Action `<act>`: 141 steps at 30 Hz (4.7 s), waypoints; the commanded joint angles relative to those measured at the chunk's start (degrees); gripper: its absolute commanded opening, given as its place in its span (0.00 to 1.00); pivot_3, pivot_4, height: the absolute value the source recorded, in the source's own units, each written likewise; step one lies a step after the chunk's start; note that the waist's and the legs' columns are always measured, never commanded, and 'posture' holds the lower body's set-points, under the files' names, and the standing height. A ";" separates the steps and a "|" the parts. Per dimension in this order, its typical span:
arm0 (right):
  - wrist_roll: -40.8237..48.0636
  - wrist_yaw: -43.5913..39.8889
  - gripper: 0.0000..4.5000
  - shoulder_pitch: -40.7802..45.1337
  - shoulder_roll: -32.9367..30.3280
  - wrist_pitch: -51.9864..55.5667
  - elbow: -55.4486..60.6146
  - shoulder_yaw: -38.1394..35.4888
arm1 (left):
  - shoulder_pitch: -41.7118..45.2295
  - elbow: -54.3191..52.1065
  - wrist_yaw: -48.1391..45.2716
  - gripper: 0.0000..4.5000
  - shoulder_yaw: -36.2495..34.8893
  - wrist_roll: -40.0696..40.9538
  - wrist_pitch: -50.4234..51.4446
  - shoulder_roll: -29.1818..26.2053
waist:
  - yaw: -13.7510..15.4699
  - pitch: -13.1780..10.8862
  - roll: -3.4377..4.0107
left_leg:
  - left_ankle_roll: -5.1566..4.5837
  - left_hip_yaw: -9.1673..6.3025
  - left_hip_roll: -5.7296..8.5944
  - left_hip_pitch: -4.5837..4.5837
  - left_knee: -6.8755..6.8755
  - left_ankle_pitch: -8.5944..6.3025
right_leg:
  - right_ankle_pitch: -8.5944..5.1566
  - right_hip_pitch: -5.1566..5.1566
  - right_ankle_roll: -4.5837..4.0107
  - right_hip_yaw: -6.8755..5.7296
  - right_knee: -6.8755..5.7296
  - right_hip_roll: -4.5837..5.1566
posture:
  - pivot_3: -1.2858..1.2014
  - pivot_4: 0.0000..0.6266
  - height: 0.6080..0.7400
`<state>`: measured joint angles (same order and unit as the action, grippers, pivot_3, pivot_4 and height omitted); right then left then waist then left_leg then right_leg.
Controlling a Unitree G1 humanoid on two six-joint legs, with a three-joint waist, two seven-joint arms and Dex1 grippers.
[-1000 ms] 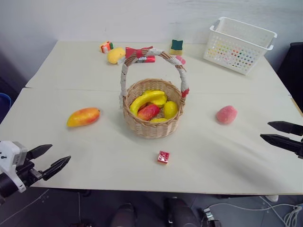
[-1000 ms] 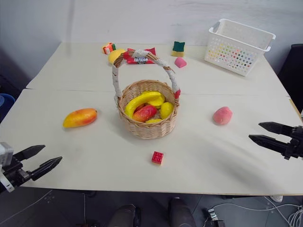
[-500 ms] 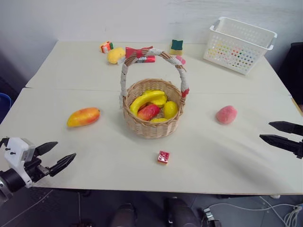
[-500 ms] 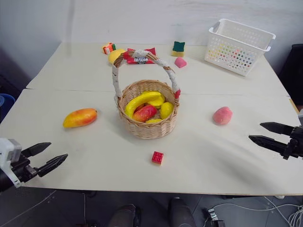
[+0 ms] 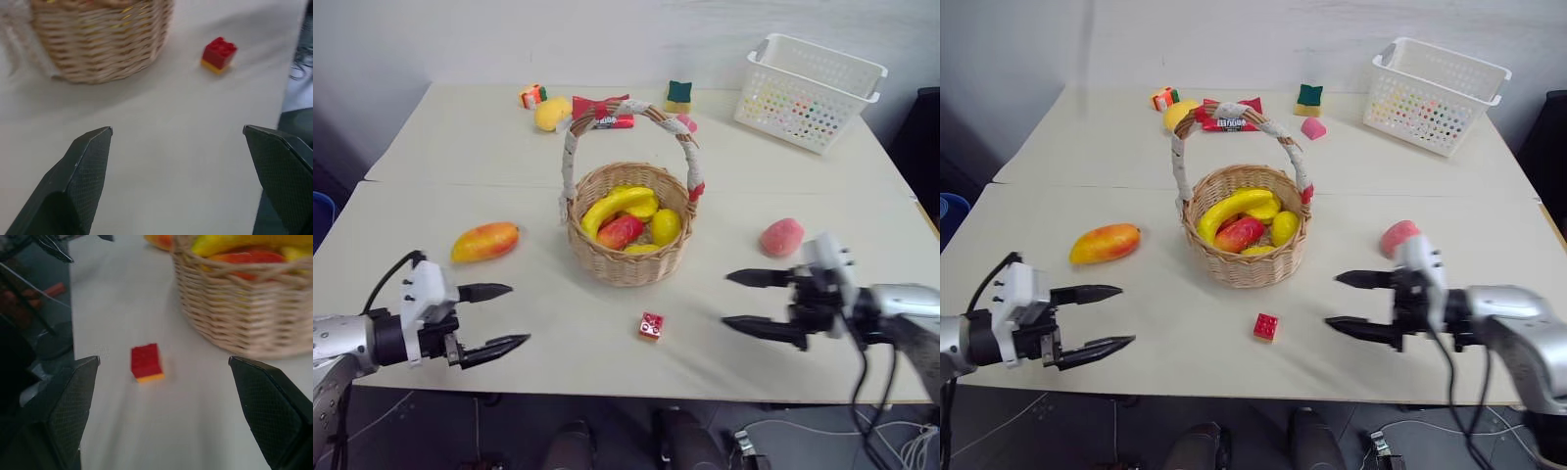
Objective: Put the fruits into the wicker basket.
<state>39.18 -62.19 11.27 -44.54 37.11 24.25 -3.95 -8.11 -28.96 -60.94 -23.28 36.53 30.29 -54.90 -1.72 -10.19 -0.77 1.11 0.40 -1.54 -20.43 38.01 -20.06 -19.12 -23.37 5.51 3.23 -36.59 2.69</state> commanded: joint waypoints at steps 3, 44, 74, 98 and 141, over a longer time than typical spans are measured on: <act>-12.09 4.41 0.98 2.57 6.41 -7.72 -2.33 13.15 | 7.25 0.16 -3.13 1.00 4.79 0.93 -0.94 -1.52 | 0.02 0.00 0.00 | 0.05 0.01 0.01 -0.22 0.00 0.03 | -0.01 -0.29 -0.01 -0.01 -0.12 -0.01 | 0.52 0.24 1.00; -2.16 19.92 0.99 -13.60 2.04 -3.09 -11.78 -28.42 | 24.23 9.27 0.53 1.00 10.21 -1.36 -1.37 4.80 | -0.19 0.00 0.00 | 0.10 0.34 0.10 0.17 0.18 0.30 | 0.01 -0.17 0.01 0.37 -0.82 -0.26 | 0.52 0.24 1.00; 34.36 12.50 1.00 9.69 -10.63 11.02 9.19 -16.19 | 41.55 57.13 16.12 0.96 25.50 -46.52 -37.91 0.57 | 1.49 -0.02 -0.20 | 0.11 0.41 0.04 -1.18 0.84 0.25 | 0.04 -1.26 0.07 -0.09 -0.95 -0.02 | 0.52 0.24 1.00; 34.21 16.23 1.00 7.20 -10.64 10.56 8.98 -17.47 | 45.00 16.49 3.94 0.60 18.02 -5.54 3.67 1.53 | 1.63 -0.03 -0.24 | -0.18 0.12 0.14 -0.92 1.14 0.08 | 0.06 -0.85 0.09 -0.19 -1.06 0.07 | 0.52 0.24 1.00; -9.94 38.18 0.73 18.41 10.80 -2.60 -36.62 -10.24 | 45.56 4.81 6.97 1.00 14.89 11.03 14.57 12.12 | -0.21 -0.05 -0.20 | 0.21 0.21 0.36 -0.85 1.09 0.33 | 0.10 -1.16 0.17 0.25 -1.36 -0.14 | 0.52 0.24 1.00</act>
<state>28.94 -23.07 28.63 -32.97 35.39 -14.04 -12.45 37.29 -22.71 -54.25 -6.73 47.17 45.77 -41.86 -1.93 -10.24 -0.97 1.31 0.59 -1.18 -21.28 39.11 -19.73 -19.01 -24.52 5.68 3.48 -37.96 2.56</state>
